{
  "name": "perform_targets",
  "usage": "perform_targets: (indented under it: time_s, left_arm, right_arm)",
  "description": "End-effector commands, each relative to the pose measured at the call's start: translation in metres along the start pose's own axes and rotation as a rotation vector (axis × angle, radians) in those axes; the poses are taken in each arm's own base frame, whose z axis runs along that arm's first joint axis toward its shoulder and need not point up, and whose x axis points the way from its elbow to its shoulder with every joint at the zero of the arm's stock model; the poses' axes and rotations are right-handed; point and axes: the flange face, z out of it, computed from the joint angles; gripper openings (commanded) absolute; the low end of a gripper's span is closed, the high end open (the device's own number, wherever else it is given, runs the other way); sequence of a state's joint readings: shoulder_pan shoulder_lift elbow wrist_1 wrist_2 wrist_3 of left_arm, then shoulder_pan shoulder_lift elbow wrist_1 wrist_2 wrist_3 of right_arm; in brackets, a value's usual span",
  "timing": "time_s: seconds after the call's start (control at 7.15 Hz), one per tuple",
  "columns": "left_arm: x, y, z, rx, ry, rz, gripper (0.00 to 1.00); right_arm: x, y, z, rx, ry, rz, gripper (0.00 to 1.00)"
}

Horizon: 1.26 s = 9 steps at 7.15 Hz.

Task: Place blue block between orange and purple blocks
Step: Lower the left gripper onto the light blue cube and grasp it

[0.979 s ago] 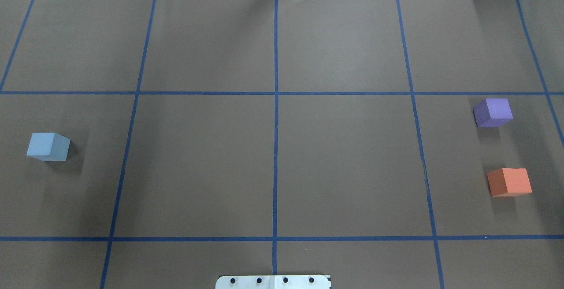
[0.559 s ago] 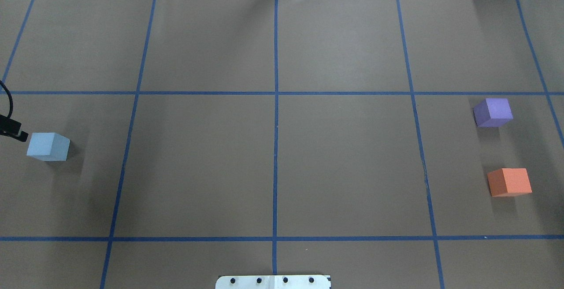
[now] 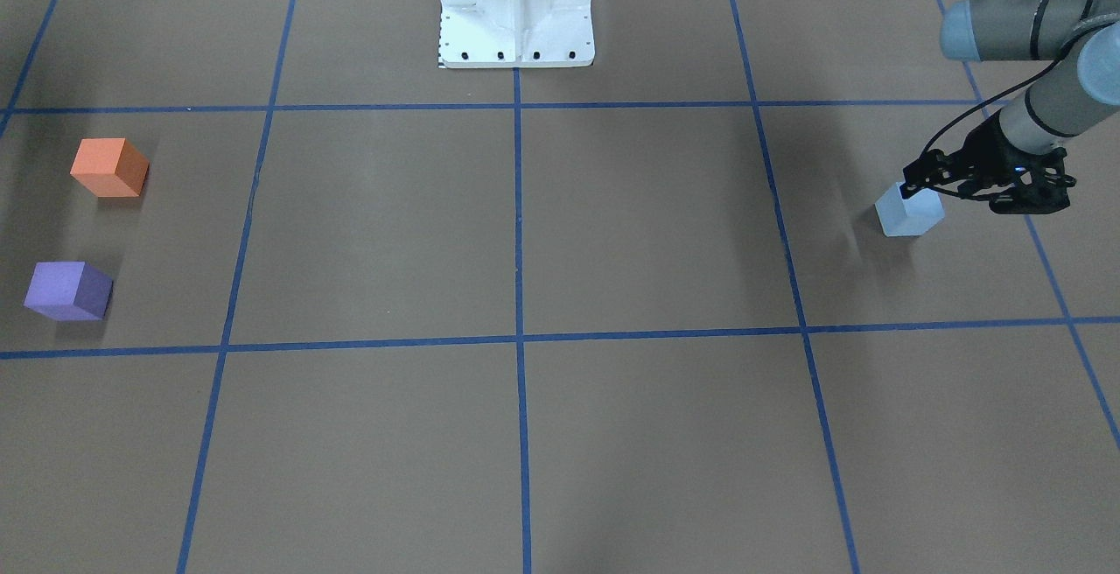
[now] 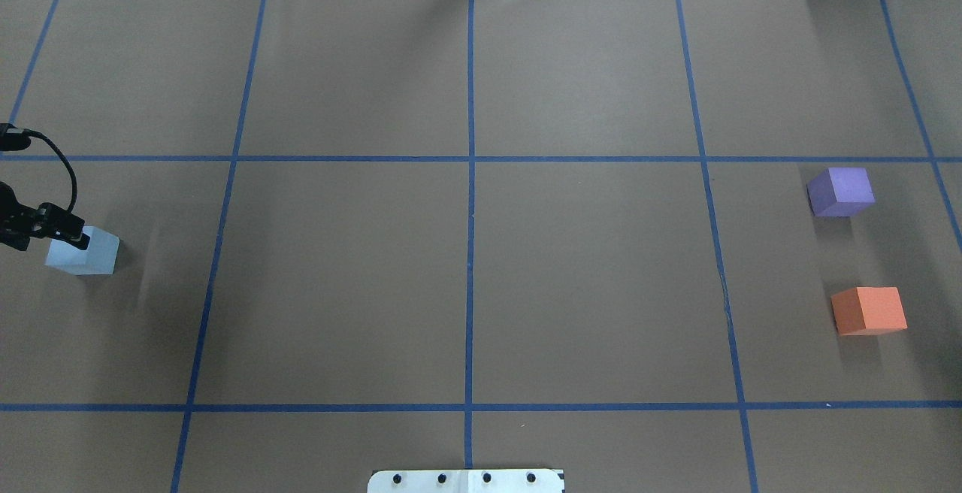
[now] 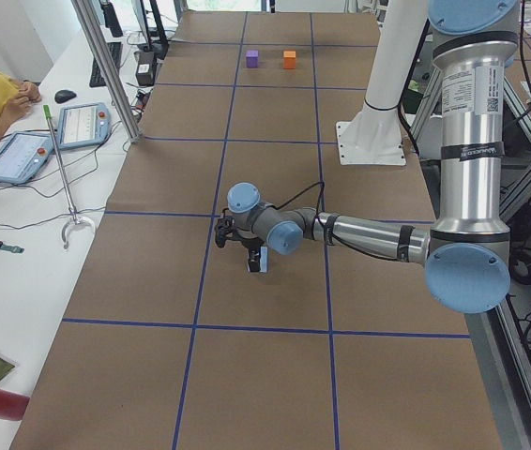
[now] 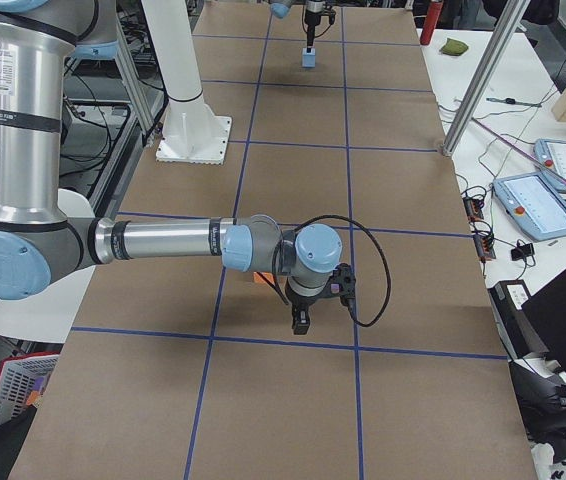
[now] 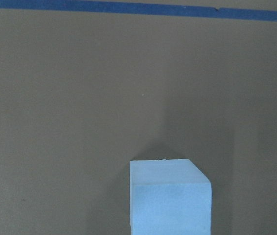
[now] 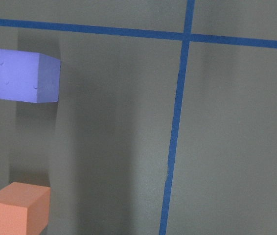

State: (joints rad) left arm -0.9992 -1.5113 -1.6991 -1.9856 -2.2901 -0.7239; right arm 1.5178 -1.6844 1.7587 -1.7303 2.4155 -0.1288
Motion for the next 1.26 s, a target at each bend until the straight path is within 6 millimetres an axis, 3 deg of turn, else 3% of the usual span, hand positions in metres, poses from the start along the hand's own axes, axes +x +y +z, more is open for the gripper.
perform_targets:
  time_s: [0.0,0.42,0.56,0.7,0.84,0.98,1.12]
  left_arm:
    - [0.018,-0.002,0.012,-0.009,-0.009,0.010,1.00]
    - [0.018,-0.023,0.049,-0.004,-0.075,0.028,0.98]
    - [0.017,-0.021,0.057,-0.008,-0.090,0.025,0.70]
    - [0.023,-0.019,0.057,-0.015,-0.084,0.024,0.01]
    - [0.031,-0.018,0.050,-0.012,-0.070,0.031,0.00]
    - [0.059,-0.014,0.022,0.010,-0.047,0.038,0.00]
    - [0.110,-0.020,-0.014,0.008,-0.056,-0.005,0.00]
  right_arm:
    - [-0.004,-0.001,0.004,-0.008,-0.005,-0.007,1.00]
    - [-0.010,-0.005,0.003,-0.006,-0.015,-0.022,1.00]
    - [-0.017,-0.007,-0.002,0.021,-0.031,-0.048,1.00]
    - [-0.017,-0.009,-0.002,0.033,-0.035,-0.063,1.00]
    - [-0.018,-0.009,-0.002,0.033,-0.035,-0.065,1.00]
    - [-0.022,-0.008,-0.004,0.039,-0.058,-0.068,1.00]
    - [-0.024,-0.004,-0.003,0.038,-0.090,-0.066,1.00]
